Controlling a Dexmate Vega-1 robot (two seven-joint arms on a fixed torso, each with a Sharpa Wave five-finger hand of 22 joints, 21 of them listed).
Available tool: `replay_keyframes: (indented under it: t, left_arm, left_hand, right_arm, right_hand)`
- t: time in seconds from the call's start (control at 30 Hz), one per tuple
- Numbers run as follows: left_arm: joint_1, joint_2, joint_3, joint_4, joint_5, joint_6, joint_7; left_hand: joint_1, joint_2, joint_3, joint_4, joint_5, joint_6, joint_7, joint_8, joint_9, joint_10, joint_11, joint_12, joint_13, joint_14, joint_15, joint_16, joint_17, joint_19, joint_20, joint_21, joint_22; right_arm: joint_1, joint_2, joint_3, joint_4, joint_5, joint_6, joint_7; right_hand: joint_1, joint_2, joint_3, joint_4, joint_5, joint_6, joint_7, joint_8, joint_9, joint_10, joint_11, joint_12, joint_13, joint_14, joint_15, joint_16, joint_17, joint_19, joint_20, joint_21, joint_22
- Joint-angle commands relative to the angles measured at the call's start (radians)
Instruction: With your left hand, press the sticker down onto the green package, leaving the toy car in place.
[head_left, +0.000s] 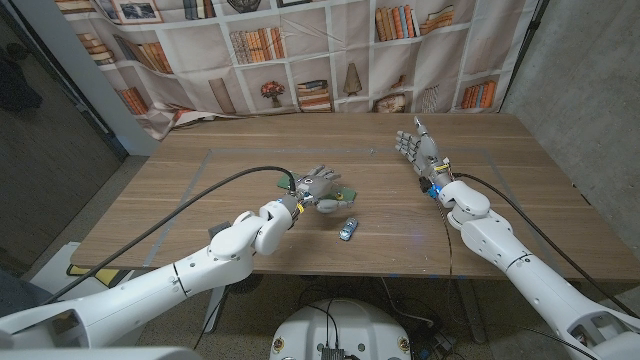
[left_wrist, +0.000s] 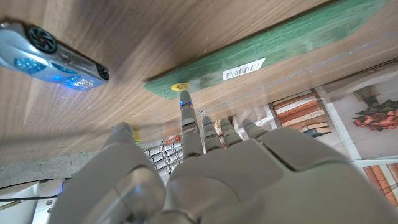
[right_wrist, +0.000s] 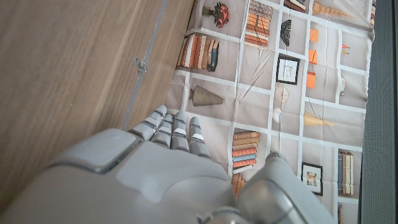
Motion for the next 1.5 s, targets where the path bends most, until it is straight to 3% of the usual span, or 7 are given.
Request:
replay_keyframes:
  t: [0.03, 1.5]
  left_arm:
    - [-0.013, -0.006, 0.005, 0.018, -0.008, -0.019, -0.012]
    - [-0.027, -0.045, 0.062, 0.031, 0.087, 0.051, -0.081]
  left_hand:
    - [0.007, 0.002, 0.000, 0.001, -0.003, 0.009, -0.005, 0.001, 0.002, -0.006, 0.002, 0.002, 0.003, -0.008, 0.001, 0.001, 0.002, -0.018, 0.011, 0.007, 0.003]
    - [0.017, 0.017, 0.005, -0.001, -0.004, 0.091, -0.024, 0.015, 0.001, 0.004, -0.006, 0.010, 0.002, -0.013, -0.011, 0.002, 0.001, -0.024, 0.002, 0.010, 0.004]
  right_arm:
    - [0.020, 0.011, -0.008, 0.012, -0.006, -0.002, 0.005]
    - [0.025, 0.009, -0.011, 0.006, 0.003, -0.008, 0.031]
  right_hand:
    - [0.005, 0.009, 0.000, -0.003, -0.002, 0.008, 0.002, -0.001, 0.004, 0.005, 0.004, -0.004, 0.003, -0.004, 0.007, -0.001, 0.004, 0.010, 0.001, -0.004, 0.002]
    - [0.003, 0.011, -0.004, -0.006, -0.003, 0.009, 0.002, -0.003, 0.004, 0.012, 0.005, -0.004, 0.004, -0.005, 0.010, -0.002, 0.004, 0.013, 0.002, -0.010, 0.003]
